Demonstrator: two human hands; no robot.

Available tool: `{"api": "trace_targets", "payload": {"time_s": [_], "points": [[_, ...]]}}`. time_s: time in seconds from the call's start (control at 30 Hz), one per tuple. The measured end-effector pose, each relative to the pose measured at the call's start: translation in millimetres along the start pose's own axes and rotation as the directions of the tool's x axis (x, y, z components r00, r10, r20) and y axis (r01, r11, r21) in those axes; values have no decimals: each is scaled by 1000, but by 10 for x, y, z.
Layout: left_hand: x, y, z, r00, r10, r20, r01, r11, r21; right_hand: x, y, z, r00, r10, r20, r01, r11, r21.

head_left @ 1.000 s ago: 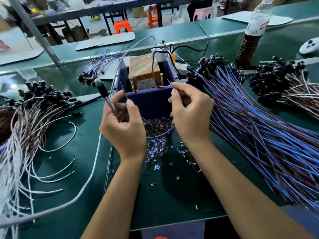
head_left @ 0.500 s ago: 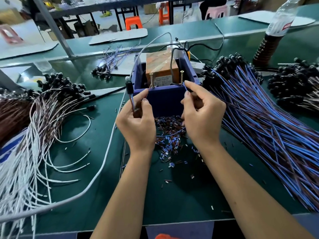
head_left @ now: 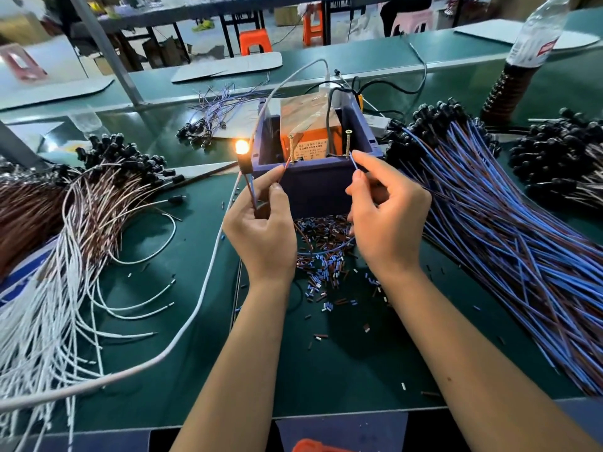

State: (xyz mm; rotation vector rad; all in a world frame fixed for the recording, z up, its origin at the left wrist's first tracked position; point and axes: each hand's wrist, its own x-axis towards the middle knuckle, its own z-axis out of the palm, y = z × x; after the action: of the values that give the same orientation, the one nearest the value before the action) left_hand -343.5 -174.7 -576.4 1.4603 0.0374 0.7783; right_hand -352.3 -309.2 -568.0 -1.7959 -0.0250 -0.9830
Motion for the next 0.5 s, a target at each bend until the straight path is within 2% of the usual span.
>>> {"api": "trace_targets", "payload": {"time_s": [0.23, 0.37, 0.43, 0.5], "points": [[-25, 47, -2, 1000, -13, -3, 14, 1000, 17, -1, 10, -17, 999, 46, 15, -47, 999, 28], [-100, 150, 12, 1000, -13, -13, 13, 1000, 0, -35, 6, -104, 999, 47, -24, -46, 999, 23], [-196, 247, 67, 1000, -8, 22, 9, 1000, -25, -62, -40, -186, 999, -4, -53, 3, 1000, -27], [-307, 388, 179, 993, -13, 120, 20, 998, -62, -96, -108, -320, 985, -131, -109, 110, 977, -184]]}}
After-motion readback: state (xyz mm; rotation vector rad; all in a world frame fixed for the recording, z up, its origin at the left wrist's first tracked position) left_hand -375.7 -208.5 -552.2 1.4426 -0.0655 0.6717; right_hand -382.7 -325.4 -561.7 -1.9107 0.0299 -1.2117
